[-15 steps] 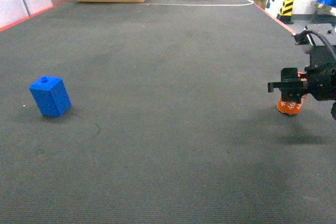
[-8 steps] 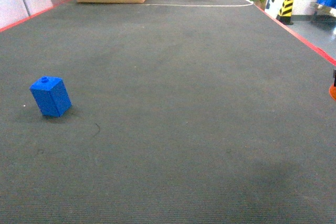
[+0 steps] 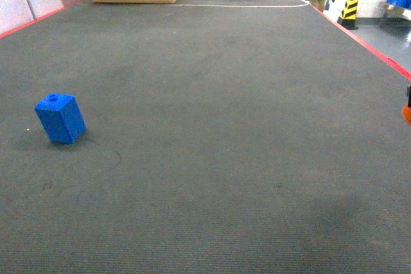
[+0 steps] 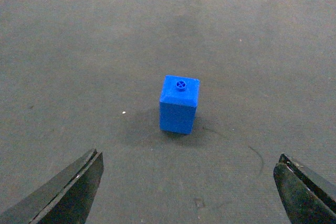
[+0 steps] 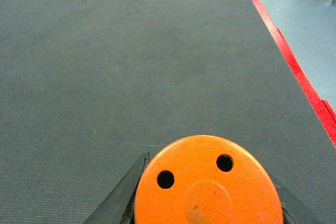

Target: Sort blue parts and orange caps into right shelf containers

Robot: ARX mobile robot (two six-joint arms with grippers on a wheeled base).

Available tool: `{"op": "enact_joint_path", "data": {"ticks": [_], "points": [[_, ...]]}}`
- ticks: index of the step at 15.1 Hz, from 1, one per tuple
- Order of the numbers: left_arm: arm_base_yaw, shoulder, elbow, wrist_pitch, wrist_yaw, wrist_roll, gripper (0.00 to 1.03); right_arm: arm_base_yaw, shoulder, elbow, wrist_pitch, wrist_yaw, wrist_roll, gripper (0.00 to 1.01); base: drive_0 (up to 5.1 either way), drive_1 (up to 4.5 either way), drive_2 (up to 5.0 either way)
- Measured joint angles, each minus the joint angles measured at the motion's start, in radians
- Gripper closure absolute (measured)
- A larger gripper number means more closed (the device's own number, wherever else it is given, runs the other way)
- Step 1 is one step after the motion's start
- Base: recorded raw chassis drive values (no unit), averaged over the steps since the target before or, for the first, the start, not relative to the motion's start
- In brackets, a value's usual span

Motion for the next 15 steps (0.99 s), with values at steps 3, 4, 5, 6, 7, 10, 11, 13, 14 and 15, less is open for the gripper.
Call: {"op": "enact_joint_path", "data": {"ticks": [3,4,5,6,7,10,11,13,14,15], "points": [[0.006,0.274,0.208,-0.043,0.132,0.072,0.05,0.0,0.0,0.0,0.0,0.0,0.0,0.57,0.0,0.0,0.0],[0.006,0.335,0.261,-0.068,0.168,0.096,0.05,0.0,0.0,0.0,0.0,0.0,0.0,0.57,0.0,0.0,0.0],[0.006,0.388,0.31,-0.081,0.198,0.121,0.05,0.0,0.0,0.0,0.0,0.0,0.0,0.57,0.0,0.0,0.0],[0.005,0.431,0.361,-0.106,0.227,0.132,0.05,0.0,0.0,0.0,0.0,0.0,0.0,0.57,0.0,0.0,0.0],[0.002,0.455,0.39,-0.114,0.235,0.145,0.05,0.0,0.0,0.0,0.0,0.0,0.0,0.57,0.0,0.0,0.0],[-0.008,0.576,0.519,-0.157,0.272,0.178,0.05,0.0,0.0,0.0,0.0,0.0,0.0,0.57,0.0,0.0,0.0],[-0.01,0.602,0.542,-0.161,0.272,0.185,0.05,0.0,0.0,0.0,0.0,0.0,0.0,0.57,0.0,0.0,0.0],[-0.016,0.659,0.594,-0.166,0.267,0.198,0.05,0.0,0.0,0.0,0.0,0.0,0.0,0.57,0.0,0.0,0.0],[-0.018,0.72,0.662,-0.174,0.262,0.206,0.05,0.0,0.0,0.0,0.0,0.0,0.0,0.57,0.0,0.0,0.0],[-0.02,0.747,0.693,-0.179,0.247,0.207,0.05,0.0,0.0,0.0,0.0,0.0,0.0,0.57,0.0,0.0,0.0]]}}
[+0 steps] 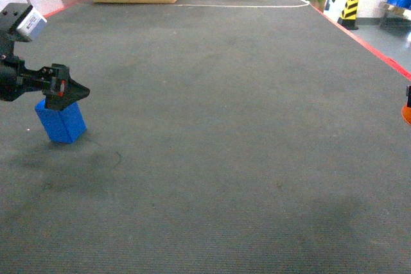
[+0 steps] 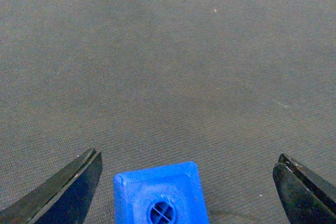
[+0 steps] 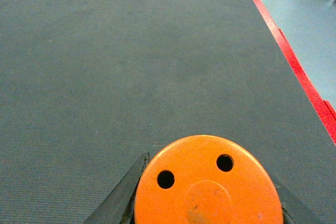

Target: Sort blue parts and orange caps into right shelf containers

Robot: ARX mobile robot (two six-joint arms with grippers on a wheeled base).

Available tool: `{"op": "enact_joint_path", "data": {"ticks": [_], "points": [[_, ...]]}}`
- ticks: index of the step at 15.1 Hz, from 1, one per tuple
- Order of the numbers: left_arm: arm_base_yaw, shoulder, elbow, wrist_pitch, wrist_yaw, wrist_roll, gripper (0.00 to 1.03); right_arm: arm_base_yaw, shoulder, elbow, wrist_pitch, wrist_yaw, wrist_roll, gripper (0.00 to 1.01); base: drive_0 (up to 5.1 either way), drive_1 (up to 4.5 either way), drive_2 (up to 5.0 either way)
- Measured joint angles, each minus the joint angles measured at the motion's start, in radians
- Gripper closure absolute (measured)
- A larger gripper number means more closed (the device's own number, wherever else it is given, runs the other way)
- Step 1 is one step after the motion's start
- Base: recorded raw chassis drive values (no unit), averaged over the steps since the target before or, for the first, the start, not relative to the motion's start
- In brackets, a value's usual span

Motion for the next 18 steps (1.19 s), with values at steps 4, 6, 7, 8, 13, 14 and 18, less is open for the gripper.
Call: {"op": "enact_joint_path", "data": {"ticks": [4,6,7,8,13,14,18], "points": [[-0.008,0.084,0.021,0.024,-0.058,0.016,0.05,0.0,0.0,0.0,0.0,0.0,0.0,0.57,0.0,0.0,0.0],[-0.01,0.096,0.022,0.015,-0.101,0.002,0.2,0.0,0.0,0.0,0.0,0.0,0.0,0.57,0.0,0.0,0.0],[-0.012,0.096,0.021,0.005,-0.097,-0.003,0.31,0.0,0.0,0.0,0.0,0.0,0.0,0.57,0.0,0.0,0.0],[-0.012,0.095,0.02,0.013,-0.104,-0.01,0.42,0.0,0.0,0.0,0.0,0.0,0.0,0.57,0.0,0.0,0.0],[0.005,-0.118,-0.195,0.154,-0.127,-0.04,0.58,0.0,0.0,0.0,0.0,0.0,0.0,0.57,0.0,0.0,0.0],[0.026,-0.232,-0.28,0.218,-0.142,-0.039,0.58,0.0,0.0,0.0,0.0,0.0,0.0,0.57,0.0,0.0,0.0],[0.203,-0.82,-0.732,0.338,-0.163,-0.086,0.58,0.0,0.0,0.0,0.0,0.0,0.0,0.57,0.0,0.0,0.0]]}}
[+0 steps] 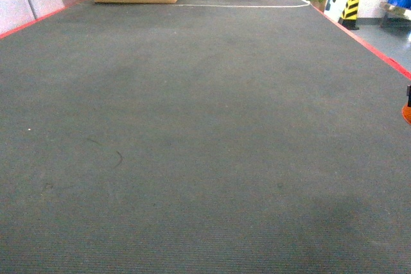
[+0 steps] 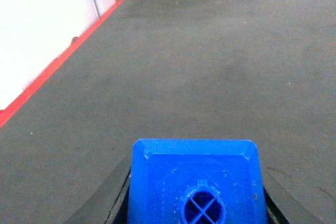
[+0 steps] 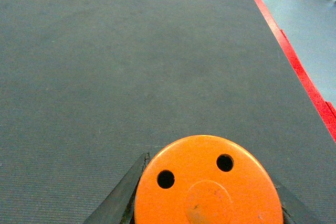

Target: Sort blue parts and orange caps into right shelf containers

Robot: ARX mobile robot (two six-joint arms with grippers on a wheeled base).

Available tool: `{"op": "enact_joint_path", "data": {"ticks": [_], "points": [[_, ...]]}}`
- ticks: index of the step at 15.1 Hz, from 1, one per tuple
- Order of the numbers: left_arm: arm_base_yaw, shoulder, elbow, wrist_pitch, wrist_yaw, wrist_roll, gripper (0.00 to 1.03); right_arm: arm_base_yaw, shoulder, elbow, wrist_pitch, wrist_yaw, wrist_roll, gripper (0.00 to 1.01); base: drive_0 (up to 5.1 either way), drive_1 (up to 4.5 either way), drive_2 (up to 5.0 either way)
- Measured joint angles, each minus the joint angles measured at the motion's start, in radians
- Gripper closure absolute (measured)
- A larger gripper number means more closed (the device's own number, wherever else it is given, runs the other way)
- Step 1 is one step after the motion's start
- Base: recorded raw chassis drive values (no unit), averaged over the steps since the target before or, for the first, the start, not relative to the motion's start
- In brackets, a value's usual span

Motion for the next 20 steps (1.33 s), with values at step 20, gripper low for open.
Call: {"op": "enact_joint_path", "data": {"ticks": [20], "points": [[-0.008,-0.069,-0.04,-0.001,0.008,-0.01,0.58,0.006,0.003,0.0,0.0,0.0,0.0,0.57,4.2,-2.38,-1.8]]}}
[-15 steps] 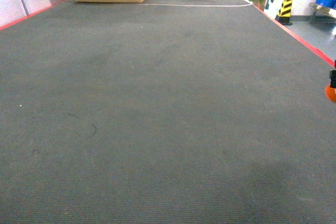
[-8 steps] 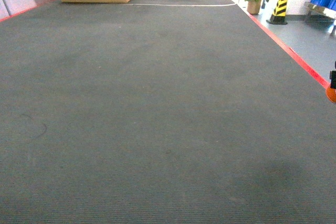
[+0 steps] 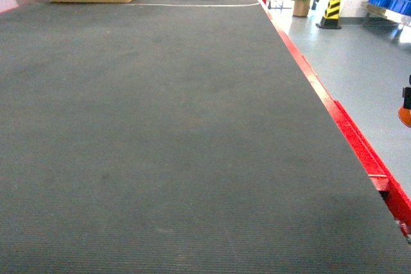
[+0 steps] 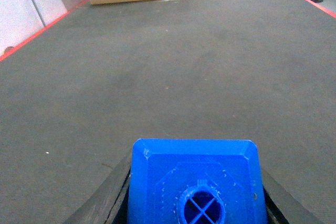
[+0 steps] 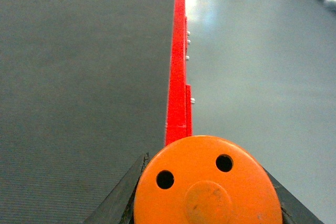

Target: Sort blue parts and orange caps into right shelf containers

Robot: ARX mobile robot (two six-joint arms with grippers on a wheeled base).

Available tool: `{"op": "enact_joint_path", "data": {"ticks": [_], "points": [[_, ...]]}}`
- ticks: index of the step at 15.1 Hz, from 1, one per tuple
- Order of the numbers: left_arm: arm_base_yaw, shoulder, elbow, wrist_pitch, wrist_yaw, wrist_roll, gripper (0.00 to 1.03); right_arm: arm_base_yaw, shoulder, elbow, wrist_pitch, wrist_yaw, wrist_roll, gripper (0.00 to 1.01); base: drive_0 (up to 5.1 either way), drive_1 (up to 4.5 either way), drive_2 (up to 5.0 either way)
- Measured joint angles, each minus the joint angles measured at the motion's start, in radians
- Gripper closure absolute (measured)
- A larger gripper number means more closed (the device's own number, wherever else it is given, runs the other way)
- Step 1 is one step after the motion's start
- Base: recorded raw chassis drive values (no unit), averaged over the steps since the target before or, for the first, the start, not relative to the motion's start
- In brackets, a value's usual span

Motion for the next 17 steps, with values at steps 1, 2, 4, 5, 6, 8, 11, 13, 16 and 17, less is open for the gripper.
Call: {"op": "enact_joint_path", "data": {"ticks": [1,2,4,5,6,8,11,13,16,17], "points": [[0.0,0.002,0.0,-0.003,0.0,0.0,0.58,0.0,0.001,0.0,0.0,0.0,0.0,0.57,4.7,-3.86,-0.8],[0.0,0.003,0.0,-0.004,0.0,0.0,0.58,0.0,0.001,0.0,-0.002,0.0,0.0,0.57,4.6,-3.94,-0.8],[-0.003,0.003,0.0,-0.001,0.002,0.0,0.58,-0.001,0.0,0.0,0.0,0.001,0.0,0.57,4.6,-3.96,-0.8],[-0.003,0.003,0.0,0.0,0.002,0.0,0.58,-0.001,0.0,0.0,0.001,0.001,0.0,0.57,4.6,-3.99,-0.8],[-0.003,0.003,0.0,0.002,0.002,0.0,0.58,-0.001,0.0,0.001,0.002,0.001,0.0,0.57,4.5,-4.0,-0.8],[-0.003,0.003,0.0,-0.003,0.001,0.0,0.58,0.0,0.0,0.0,0.0,0.001,0.0,0.57,4.6,-3.98,-0.8],[-0.003,0.002,0.0,0.003,0.002,0.0,0.58,0.0,0.0,0.001,0.005,0.0,0.0,0.57,4.7,-3.84,-0.8],[-0.002,0.001,0.0,0.002,0.0,0.0,0.58,0.0,0.0,0.001,0.002,0.0,0.0,0.57,4.9,-3.4,-1.3],[-0.002,0.001,0.0,-0.002,0.0,0.0,0.58,0.0,0.0,0.001,0.0,0.0,0.0,0.57,5.0,-2.4,-2.4],[-0.002,0.001,0.0,-0.002,0.0,0.0,0.58,0.0,0.001,0.001,-0.002,0.0,0.0,0.57,4.9,-2.44,-2.4]]}}
